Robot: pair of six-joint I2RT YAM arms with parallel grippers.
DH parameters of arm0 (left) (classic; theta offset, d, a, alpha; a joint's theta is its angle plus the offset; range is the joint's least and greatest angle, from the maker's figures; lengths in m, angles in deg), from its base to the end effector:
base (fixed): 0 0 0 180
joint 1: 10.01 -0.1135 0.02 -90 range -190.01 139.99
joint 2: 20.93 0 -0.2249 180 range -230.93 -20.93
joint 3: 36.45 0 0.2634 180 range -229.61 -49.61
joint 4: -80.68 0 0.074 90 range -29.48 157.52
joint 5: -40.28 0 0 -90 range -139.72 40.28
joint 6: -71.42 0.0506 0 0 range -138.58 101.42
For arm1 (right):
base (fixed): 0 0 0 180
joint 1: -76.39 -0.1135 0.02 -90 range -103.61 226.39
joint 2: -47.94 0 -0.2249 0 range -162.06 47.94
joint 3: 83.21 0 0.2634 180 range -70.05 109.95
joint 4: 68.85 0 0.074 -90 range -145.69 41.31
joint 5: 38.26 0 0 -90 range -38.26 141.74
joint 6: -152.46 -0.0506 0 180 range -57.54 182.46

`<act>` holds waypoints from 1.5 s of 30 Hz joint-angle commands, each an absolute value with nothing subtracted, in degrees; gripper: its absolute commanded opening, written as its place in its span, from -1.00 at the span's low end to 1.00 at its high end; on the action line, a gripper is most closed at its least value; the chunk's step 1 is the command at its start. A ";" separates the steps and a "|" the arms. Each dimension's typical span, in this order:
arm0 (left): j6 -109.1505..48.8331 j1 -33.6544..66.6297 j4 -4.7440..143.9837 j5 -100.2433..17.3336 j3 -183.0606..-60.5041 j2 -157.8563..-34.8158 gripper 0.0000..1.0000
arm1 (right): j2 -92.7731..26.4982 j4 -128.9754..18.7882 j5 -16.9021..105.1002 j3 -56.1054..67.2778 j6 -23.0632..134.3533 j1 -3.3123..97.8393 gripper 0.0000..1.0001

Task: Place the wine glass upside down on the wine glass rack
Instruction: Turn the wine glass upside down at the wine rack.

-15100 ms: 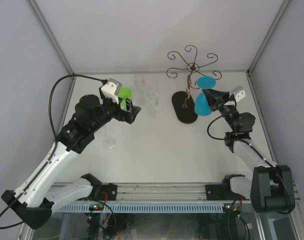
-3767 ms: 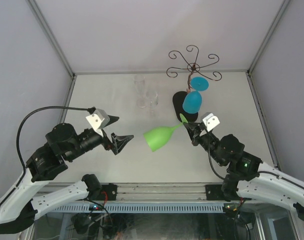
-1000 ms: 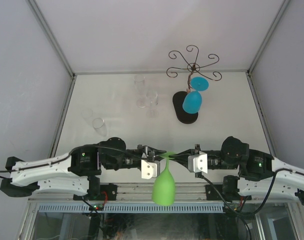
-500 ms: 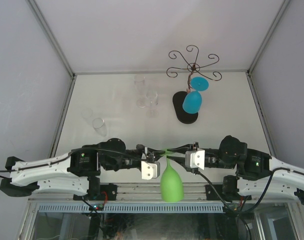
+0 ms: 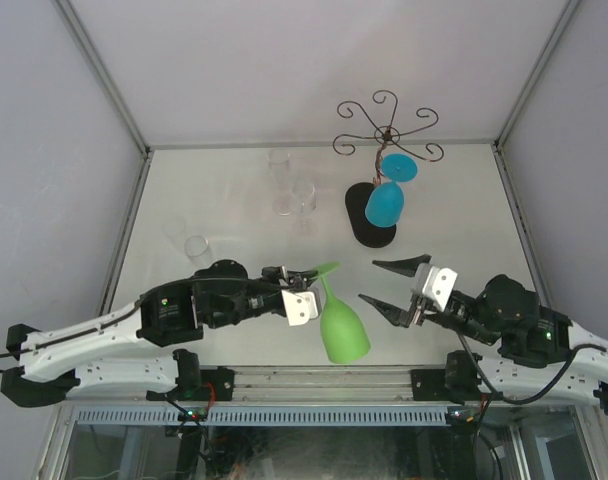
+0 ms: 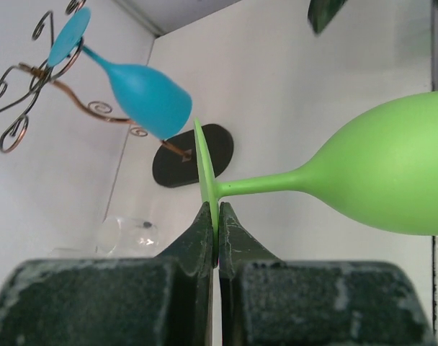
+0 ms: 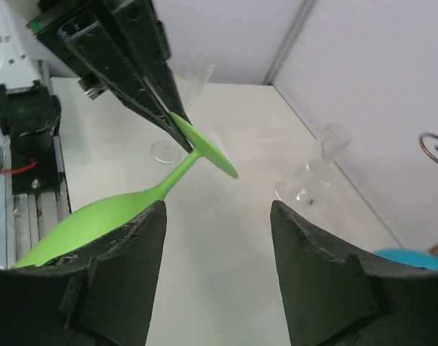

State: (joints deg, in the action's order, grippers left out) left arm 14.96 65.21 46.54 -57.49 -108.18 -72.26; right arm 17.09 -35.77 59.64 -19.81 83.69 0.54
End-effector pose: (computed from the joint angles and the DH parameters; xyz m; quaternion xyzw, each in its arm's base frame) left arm 0.0696 -0.2370 0.3514 0.6136 0.4911 -0.1693 0.5947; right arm 0.0491 0.1661 0.3694 -0.4990 0.5056 0.2787 0.6463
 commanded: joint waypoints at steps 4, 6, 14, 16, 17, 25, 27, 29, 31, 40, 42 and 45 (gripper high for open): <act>12.64 62.29 48.10 -60.89 -109.06 -71.96 -1.00 | 18.94 -34.73 77.98 -18.62 65.17 0.19 0.47; 12.34 62.15 47.50 -60.99 -109.44 -72.20 -1.00 | 18.38 -33.78 81.76 -19.14 58.86 0.26 0.49; 11.47 60.87 46.99 -62.39 -109.83 -73.53 -1.00 | 14.24 -26.44 82.67 -19.27 37.78 2.74 0.99; 11.15 60.34 47.12 -62.07 -109.94 -73.79 -0.99 | 13.28 -25.20 79.95 -19.16 35.13 5.39 1.00; 10.93 59.98 47.12 -61.92 -110.05 -73.94 -0.99 | 13.06 -24.68 78.17 -19.23 34.16 6.71 1.00; 9.46 57.28 47.83 -62.02 -109.93 -73.63 -1.00 | 9.50 -25.22 55.56 -21.10 32.50 20.58 1.00; 9.46 57.14 47.93 -62.30 -109.80 -73.54 -1.00 | 9.63 -29.65 53.78 -22.80 31.95 20.80 1.00; 9.54 56.90 48.24 -62.45 -109.50 -73.38 -0.99 | 10.26 -34.69 53.22 -24.45 31.78 20.08 1.00; 9.55 56.74 48.42 -62.44 -109.31 -73.33 -1.00 | 10.52 -39.04 54.87 -25.91 32.64 18.52 0.97; 10.44 56.72 48.64 -61.31 -108.51 -73.14 -0.99 | 5.19 -48.63 56.32 -26.46 36.97 14.61 0.72; 10.43 56.72 48.59 -61.07 -108.42 -73.05 -0.99 | 4.55 -48.55 55.91 -26.22 36.69 14.67 0.62; 10.40 56.70 48.60 -60.65 -108.40 -73.25 -0.99 | 3.29 -48.33 53.02 -25.19 35.80 15.80 0.52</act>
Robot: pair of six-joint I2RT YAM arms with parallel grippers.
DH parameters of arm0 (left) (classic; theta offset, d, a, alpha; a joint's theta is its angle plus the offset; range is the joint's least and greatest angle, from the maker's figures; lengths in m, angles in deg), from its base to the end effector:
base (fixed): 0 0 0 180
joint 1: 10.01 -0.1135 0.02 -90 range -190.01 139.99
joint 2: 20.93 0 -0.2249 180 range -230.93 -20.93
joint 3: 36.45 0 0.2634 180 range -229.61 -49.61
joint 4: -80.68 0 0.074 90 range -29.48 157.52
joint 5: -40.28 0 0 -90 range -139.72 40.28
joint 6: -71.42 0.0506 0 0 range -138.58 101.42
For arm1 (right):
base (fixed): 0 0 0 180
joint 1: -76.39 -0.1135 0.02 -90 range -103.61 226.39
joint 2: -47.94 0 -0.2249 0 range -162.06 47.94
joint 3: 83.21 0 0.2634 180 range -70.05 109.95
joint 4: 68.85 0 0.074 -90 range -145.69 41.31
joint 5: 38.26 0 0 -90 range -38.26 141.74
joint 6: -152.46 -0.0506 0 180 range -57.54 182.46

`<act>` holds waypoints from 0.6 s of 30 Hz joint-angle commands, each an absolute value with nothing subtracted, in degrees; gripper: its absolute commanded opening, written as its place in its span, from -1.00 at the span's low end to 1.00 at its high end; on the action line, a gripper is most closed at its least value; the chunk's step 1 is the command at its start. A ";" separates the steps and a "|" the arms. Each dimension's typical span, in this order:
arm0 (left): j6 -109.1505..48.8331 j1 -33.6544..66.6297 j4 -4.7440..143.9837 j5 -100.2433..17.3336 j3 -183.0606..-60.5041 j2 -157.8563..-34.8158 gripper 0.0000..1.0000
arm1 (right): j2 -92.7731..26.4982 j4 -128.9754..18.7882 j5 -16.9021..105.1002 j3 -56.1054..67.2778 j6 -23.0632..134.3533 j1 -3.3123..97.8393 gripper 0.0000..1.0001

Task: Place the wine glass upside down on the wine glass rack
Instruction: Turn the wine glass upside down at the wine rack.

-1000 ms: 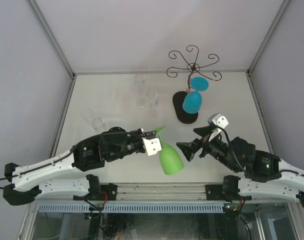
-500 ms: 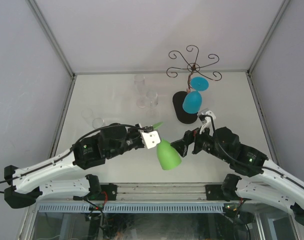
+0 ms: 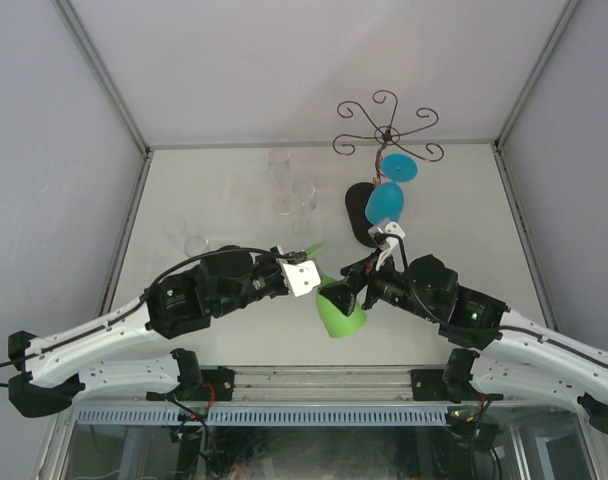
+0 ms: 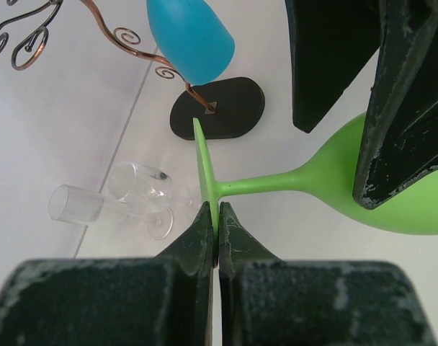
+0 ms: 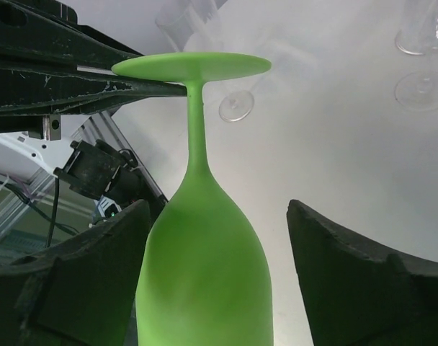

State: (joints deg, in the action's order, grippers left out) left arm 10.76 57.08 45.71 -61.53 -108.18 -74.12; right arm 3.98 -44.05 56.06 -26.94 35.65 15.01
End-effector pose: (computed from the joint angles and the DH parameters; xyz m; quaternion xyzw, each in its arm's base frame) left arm 0.1082 -0.2294 0.3424 0.5530 0.5768 -0.1147 0.5903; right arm 0.1169 0.2062 0.2989 -0.2090 0.7511 0.4142 0.4697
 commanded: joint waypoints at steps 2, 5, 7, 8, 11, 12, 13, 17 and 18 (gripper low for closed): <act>10.34 56.72 48.26 -60.46 -108.64 -73.59 -1.00 | 1.98 -47.82 52.10 -24.36 36.34 16.00 0.38; 10.26 56.70 47.86 -59.72 -108.85 -73.96 -1.00 | 0.09 -47.29 51.74 -23.27 37.06 16.06 0.21; 10.30 56.77 47.60 -59.30 -108.85 -74.06 -1.00 | -1.28 -47.20 51.89 -22.70 37.49 16.13 0.15; 10.32 56.75 47.45 -59.15 -108.85 -74.14 -1.00 | -1.81 -47.12 51.84 -22.45 37.60 16.17 0.11; 10.42 56.71 47.22 -58.73 -108.87 -74.21 -1.00 | -3.17 -46.74 51.49 -21.47 37.91 16.52 -0.01; 10.42 56.75 47.21 -58.63 -108.88 -74.22 -1.00 | -3.50 -46.50 51.40 -21.14 37.92 16.59 -0.07; 10.49 56.75 47.21 -58.74 -108.85 -74.21 -1.00 | -3.74 -46.17 51.46 -20.79 38.12 16.69 -0.13; 10.61 56.70 47.09 -58.57 -108.76 -74.25 -0.99 | -3.84 -45.38 51.74 -20.50 38.36 17.08 -0.31; 10.60 56.76 47.04 -58.45 -108.79 -74.28 -1.00 | -3.97 -45.37 51.55 -20.48 38.38 17.25 -0.34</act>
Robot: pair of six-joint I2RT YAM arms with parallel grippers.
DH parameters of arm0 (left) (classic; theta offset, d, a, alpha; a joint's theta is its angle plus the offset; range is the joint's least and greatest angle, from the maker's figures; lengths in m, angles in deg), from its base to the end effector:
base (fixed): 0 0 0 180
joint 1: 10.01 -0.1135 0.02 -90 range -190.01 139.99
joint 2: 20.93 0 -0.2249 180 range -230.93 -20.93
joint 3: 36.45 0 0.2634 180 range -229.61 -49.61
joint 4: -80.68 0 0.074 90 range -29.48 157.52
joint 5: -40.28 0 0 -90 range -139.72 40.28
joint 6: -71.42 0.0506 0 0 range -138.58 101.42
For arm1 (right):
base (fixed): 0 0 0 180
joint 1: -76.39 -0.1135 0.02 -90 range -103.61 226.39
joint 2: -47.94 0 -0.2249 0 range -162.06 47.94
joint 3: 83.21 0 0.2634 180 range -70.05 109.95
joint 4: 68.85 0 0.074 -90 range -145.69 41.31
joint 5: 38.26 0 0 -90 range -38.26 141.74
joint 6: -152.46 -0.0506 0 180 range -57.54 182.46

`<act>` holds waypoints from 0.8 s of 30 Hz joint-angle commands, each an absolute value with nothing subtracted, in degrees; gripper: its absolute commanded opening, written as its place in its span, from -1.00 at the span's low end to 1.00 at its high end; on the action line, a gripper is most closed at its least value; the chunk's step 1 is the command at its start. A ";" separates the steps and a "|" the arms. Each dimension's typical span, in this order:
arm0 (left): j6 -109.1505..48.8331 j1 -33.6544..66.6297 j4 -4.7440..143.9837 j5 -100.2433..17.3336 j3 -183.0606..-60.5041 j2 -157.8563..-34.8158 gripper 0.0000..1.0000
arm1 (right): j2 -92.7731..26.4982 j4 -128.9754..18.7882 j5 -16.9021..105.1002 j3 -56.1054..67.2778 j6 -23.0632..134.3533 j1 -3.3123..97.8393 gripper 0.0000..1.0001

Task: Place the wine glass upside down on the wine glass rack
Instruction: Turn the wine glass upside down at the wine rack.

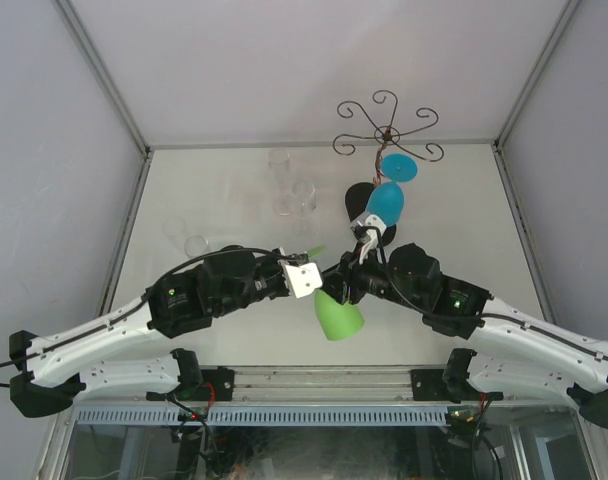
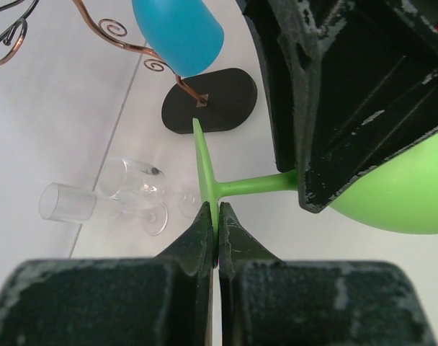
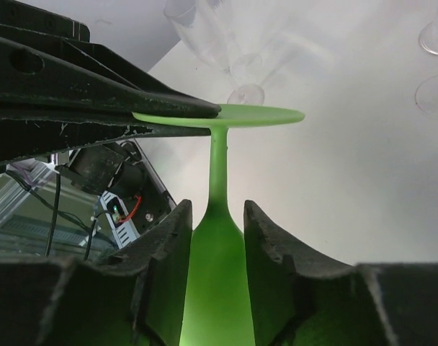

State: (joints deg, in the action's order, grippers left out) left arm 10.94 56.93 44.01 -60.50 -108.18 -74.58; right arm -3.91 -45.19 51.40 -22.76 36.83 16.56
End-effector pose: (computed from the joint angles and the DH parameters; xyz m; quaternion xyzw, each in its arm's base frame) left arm 0.1083 -0.2303 0.3369 0.5664 0.5794 -0.1141 0.5748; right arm 0.1313 0.2265 0.2974 -0.2351 0.7581 0.4145 0.4453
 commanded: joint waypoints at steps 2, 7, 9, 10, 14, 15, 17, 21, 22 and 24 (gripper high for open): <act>10.51 56.70 46.93 -58.25 -108.85 -74.23 -1.00 | -4.34 -45.68 50.78 -20.47 38.25 17.64 -0.38; 10.51 56.73 46.82 -57.93 -109.03 -74.12 -0.99 | -5.25 -46.54 49.98 -20.47 37.60 17.76 -0.38; 10.53 56.70 46.79 -57.89 -108.97 -74.11 -1.00 | -5.63 -46.38 49.92 -20.48 37.54 17.86 -0.38; 10.52 56.83 46.73 -57.93 -108.94 -74.13 -1.00 | -5.87 -46.37 49.79 -20.44 37.58 18.00 -0.38; 10.44 56.80 46.69 -57.72 -108.96 -74.08 -1.00 | -6.69 -47.26 48.55 -20.48 37.15 18.52 -0.47; 10.43 56.84 46.59 -57.70 -109.02 -74.05 -0.99 | -6.79 -47.47 48.23 -20.48 37.03 18.61 -0.51; 10.51 56.79 46.66 -57.95 -108.95 -73.96 -1.00 | -6.89 -47.70 47.88 -20.48 37.06 18.81 -0.59; 10.53 56.79 46.60 -57.89 -108.88 -74.15 -1.00 | -7.27 -47.30 47.78 -20.50 36.98 19.26 -0.84; 10.54 56.80 46.60 -57.96 -108.86 -74.12 -1.00 | -7.40 -47.38 47.45 -20.52 36.92 19.36 -0.93; 10.51 56.79 46.60 -57.90 -108.86 -74.04 -1.00 | -7.51 -47.75 46.94 -20.50 36.55 19.59 -1.00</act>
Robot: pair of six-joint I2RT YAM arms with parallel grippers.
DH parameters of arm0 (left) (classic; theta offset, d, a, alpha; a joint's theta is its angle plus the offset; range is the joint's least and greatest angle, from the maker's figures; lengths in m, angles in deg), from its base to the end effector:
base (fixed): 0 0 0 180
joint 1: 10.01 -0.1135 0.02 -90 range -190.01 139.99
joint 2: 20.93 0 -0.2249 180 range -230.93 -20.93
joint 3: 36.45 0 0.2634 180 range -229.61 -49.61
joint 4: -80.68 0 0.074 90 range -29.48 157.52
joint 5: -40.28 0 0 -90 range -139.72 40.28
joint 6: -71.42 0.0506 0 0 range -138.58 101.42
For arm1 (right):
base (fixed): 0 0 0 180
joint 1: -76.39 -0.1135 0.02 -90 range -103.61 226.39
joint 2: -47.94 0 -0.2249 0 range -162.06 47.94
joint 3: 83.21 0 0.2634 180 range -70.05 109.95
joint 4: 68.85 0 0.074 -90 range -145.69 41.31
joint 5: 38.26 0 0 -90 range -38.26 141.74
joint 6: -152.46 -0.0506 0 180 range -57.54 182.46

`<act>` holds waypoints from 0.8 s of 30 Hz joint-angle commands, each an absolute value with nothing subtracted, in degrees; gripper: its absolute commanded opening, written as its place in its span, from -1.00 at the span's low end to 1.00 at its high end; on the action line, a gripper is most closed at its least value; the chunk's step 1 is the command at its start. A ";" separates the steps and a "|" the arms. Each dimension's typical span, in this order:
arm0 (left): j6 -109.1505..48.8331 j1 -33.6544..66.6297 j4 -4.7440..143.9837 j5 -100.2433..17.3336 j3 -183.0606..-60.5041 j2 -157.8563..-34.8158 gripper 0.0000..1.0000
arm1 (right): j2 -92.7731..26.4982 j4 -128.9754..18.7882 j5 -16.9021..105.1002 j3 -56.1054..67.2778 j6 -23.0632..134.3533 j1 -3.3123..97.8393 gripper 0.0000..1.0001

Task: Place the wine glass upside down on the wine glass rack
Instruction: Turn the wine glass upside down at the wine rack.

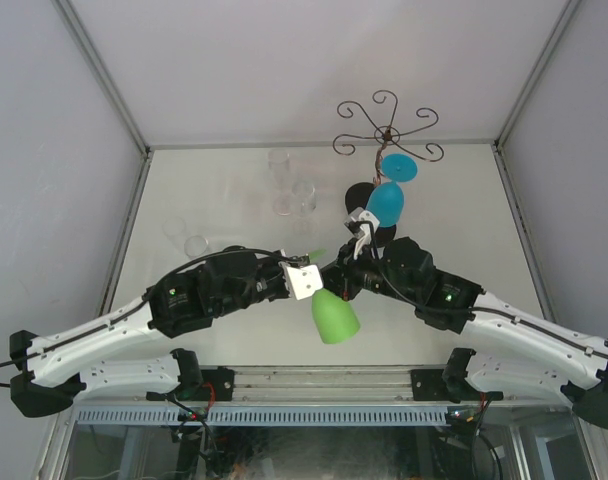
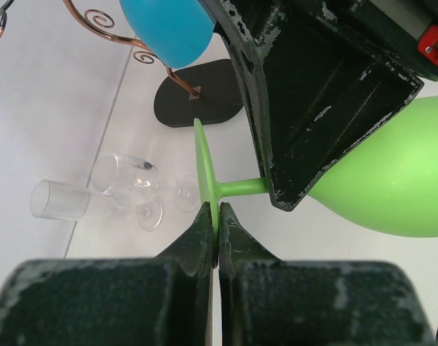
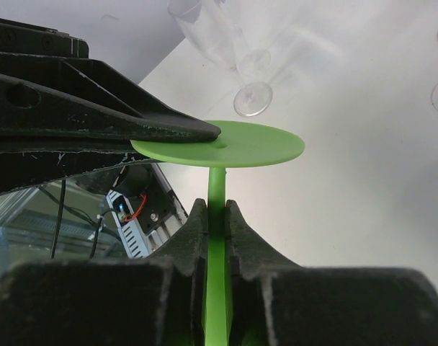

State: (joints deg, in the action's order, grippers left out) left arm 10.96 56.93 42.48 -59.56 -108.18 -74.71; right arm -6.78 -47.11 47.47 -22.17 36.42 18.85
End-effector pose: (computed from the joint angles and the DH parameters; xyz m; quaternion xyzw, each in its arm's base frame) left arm 0.1074 -0.2302 0.3332 0.5771 0.5810 -0.1160 0.5622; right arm 0.1427 0.2314 0.2930 -0.2375 0.7591 0.4256 0.4317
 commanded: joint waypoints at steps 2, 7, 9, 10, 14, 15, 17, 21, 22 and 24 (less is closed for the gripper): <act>10.58 56.81 46.66 -57.96 -108.85 -73.96 -0.99 | -7.39 -48.06 46.82 -20.48 36.29 19.63 -1.00; 10.39 56.81 46.86 -57.86 -108.68 -74.09 -0.99 | -6.99 -48.22 46.82 -20.56 36.10 19.98 -1.00; 10.27 56.85 46.93 -57.89 -108.74 -74.26 -0.94 | -6.92 -48.22 46.82 -20.56 35.89 20.14 -1.00; 10.05 56.82 46.98 -57.83 -108.76 -74.27 -0.91 | -6.83 -48.27 46.86 -20.57 35.73 20.21 -1.00; 9.61 56.80 47.48 -57.71 -108.70 -73.60 -0.76 | -6.33 -48.47 47.04 -20.54 35.18 20.25 -1.00; 9.42 56.80 47.62 -57.65 -108.67 -73.43 -0.71 | -6.23 -48.48 47.19 -20.52 35.01 20.27 -1.00; 9.20 56.80 47.74 -57.30 -108.69 -73.25 -0.64 | -5.96 -48.48 47.86 -20.56 34.73 20.30 -1.00; 8.95 56.79 47.76 -57.01 -108.76 -72.96 -0.52 | -5.71 -49.15 48.99 -20.52 34.32 20.44 -1.00; 8.86 56.84 47.74 -56.84 -108.76 -72.77 -0.49 | -5.61 -49.31 49.28 -20.56 34.15 20.49 -1.00; 8.78 56.81 47.86 -56.72 -108.76 -72.34 -0.44 | -5.22 -49.45 50.17 -20.53 33.87 20.46 -1.00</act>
